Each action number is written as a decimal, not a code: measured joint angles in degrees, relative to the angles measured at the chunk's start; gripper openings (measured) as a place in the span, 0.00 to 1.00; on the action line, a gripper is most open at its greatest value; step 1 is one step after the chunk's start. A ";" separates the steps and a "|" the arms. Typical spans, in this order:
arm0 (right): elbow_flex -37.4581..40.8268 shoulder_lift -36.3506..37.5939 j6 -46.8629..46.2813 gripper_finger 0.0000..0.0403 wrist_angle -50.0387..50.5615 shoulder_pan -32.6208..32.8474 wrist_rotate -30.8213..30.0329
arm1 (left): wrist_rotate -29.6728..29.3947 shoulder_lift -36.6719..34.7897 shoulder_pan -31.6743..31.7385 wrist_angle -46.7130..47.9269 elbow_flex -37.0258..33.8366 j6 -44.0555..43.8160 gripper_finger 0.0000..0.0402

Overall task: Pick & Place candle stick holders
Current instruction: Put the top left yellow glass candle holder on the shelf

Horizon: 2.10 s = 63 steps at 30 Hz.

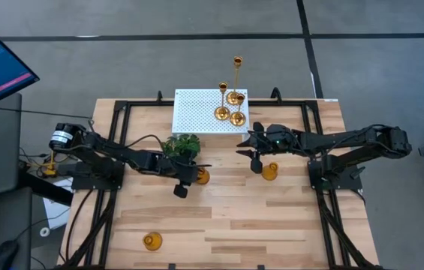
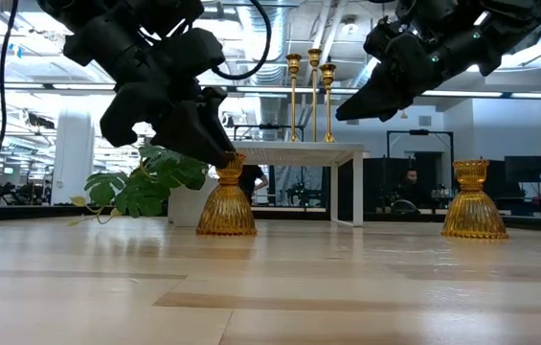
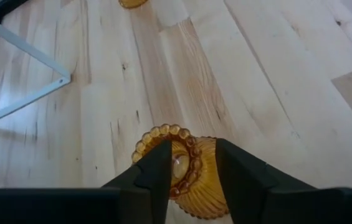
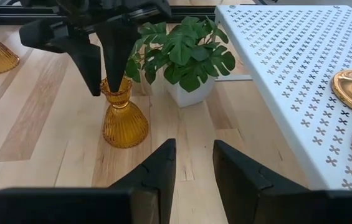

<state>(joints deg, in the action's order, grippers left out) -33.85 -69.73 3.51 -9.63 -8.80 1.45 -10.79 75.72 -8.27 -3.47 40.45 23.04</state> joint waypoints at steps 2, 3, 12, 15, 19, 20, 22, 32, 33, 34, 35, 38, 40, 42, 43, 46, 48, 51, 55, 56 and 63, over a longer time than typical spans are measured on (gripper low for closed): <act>-0.01 0.00 0.00 0.24 0.02 0.00 -0.02 | -0.04 0.00 0.00 -0.11 0.00 -1.10 0.26; -0.02 0.00 0.00 0.24 0.11 0.00 -0.02 | -0.09 0.09 0.02 -0.17 0.00 -1.97 0.24; -0.02 0.00 0.00 0.24 0.27 0.00 -0.02 | -0.18 0.37 0.26 -0.45 0.07 -4.22 0.07; -0.02 0.00 0.00 0.24 0.27 0.00 -0.02 | -0.17 0.39 0.26 -0.43 0.04 -4.23 0.05; -0.02 0.00 0.00 0.24 0.43 0.00 -0.01 | -2.20 0.31 -0.45 -0.59 0.03 -4.36 0.05; -0.02 0.00 0.00 0.24 0.47 -0.01 -0.02 | -3.31 0.06 -0.80 -0.45 -0.02 -4.47 0.05; -0.02 0.00 0.00 0.24 0.63 0.00 -0.01 | -4.69 -0.40 -1.37 -0.04 -0.11 -4.50 0.05; -0.02 0.00 -0.02 0.24 0.70 0.04 0.00 | -5.51 -5.99 -4.60 0.23 -0.31 -4.57 0.04; -0.02 0.00 -0.02 0.24 0.70 0.04 0.00 | -5.70 -6.68 -4.85 0.22 -0.31 -4.33 0.03; -0.02 0.00 -0.02 0.24 0.72 0.04 0.00 | -5.75 -7.40 -5.06 0.21 -0.31 -4.10 0.03; -0.02 0.00 -0.02 0.24 0.71 0.04 0.00 | -5.73 -8.19 -5.30 0.17 -0.31 -4.06 0.03; -0.02 0.00 -0.02 0.24 0.72 0.04 0.00 | -5.64 -10.73 -5.44 -0.06 -0.31 -3.65 0.03; -0.02 0.00 -0.02 0.24 0.71 0.04 0.00 | -5.93 -12.65 -5.38 -0.06 -0.29 -1.64 0.03; -0.02 0.00 -0.02 0.24 0.89 0.04 0.00 | -6.45 -14.57 -5.35 -0.13 -0.28 1.48 0.03; -0.02 0.00 -0.02 0.24 1.01 0.04 0.00 | -7.22 -15.66 -5.38 -0.11 -0.27 2.82 0.03; -0.02 0.00 -0.02 0.24 1.68 0.04 -0.01 | -11.56 -18.70 -5.42 -0.41 -0.20 5.34 0.03; -0.02 0.00 -0.05 0.24 1.88 0.04 0.00 | -14.78 -20.62 -5.33 -0.39 -0.17 6.13 0.03; -0.02 0.00 -0.02 0.24 1.90 0.04 0.00 | -18.32 -22.79 -5.35 -0.38 0.11 9.11 0.03; -0.02 0.00 -0.02 0.24 1.90 0.04 0.00 | -24.62 -23.47 -4.56 0.13 3.15 12.89 0.03; -0.02 0.00 -0.03 0.24 1.90 0.04 0.00 | -26.19 -23.47 -3.97 0.85 4.32 14.12 0.03; -0.02 0.00 -0.02 0.24 2.09 0.04 0.00 | -31.80 -22.99 5.51 2.54 10.10 19.03 0.03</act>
<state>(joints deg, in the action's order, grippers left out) -33.87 -69.73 3.49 -7.54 -8.75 1.45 -42.59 52.73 -2.76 -0.93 50.54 42.07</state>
